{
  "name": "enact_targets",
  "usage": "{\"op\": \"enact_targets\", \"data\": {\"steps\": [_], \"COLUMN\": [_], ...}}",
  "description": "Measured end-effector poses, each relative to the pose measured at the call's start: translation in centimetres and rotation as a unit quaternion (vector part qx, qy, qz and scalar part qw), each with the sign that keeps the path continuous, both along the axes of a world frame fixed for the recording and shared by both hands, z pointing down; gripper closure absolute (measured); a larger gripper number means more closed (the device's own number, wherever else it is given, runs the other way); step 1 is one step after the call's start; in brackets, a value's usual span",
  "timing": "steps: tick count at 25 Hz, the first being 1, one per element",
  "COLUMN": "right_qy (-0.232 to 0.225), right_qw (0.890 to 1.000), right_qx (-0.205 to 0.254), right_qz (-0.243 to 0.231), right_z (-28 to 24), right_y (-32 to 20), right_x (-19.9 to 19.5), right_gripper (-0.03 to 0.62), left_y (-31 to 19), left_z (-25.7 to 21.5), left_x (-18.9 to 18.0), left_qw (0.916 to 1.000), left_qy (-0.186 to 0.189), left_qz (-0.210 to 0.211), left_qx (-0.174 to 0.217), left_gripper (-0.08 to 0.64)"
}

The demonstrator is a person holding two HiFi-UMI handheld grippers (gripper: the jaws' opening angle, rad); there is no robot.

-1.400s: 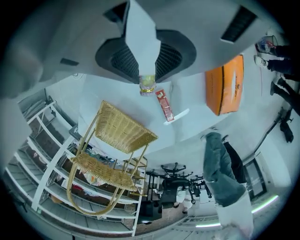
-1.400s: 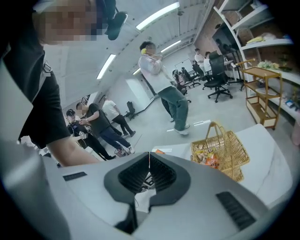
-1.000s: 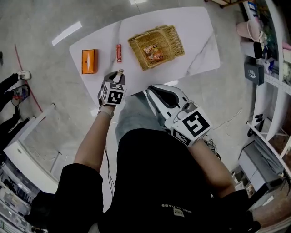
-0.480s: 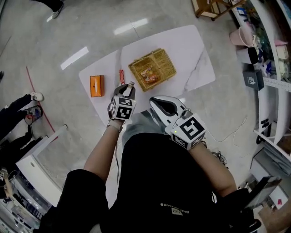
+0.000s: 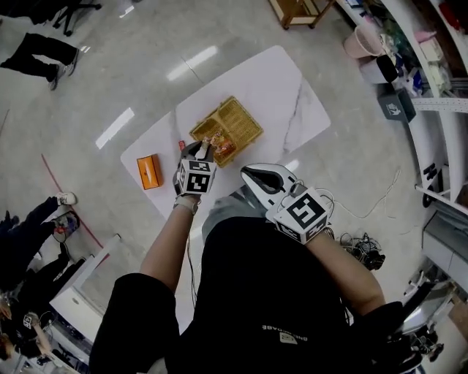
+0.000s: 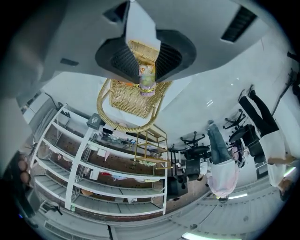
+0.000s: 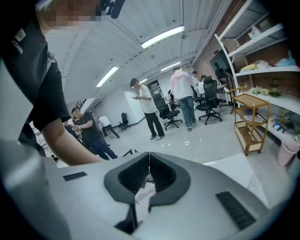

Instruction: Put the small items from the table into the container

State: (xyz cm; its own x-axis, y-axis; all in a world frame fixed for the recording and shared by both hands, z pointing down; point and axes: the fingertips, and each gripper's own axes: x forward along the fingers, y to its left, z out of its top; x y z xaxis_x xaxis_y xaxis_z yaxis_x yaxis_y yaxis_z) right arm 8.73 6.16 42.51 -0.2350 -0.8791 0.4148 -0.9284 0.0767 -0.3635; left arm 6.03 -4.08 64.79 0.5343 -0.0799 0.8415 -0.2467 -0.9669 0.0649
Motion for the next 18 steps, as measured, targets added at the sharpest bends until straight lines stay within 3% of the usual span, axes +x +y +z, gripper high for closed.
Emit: {"op": "enact_targets", "data": {"steps": [18], "right_qy": [0.004], "right_qw": [0.997], "right_qx": [-0.029], "right_qz": [0.077], "right_z": [1.6], "right_y": [4.4], "right_x": [5.8], "right_gripper": [0.581], "left_y": [-1.5], "left_z": [4.3], "left_x": [4.3], "left_qw": [0.9990], "left_qy": [-0.044], "left_qz": [0.001], "left_qx": [-0.004], "left_gripper": [0.448]}}
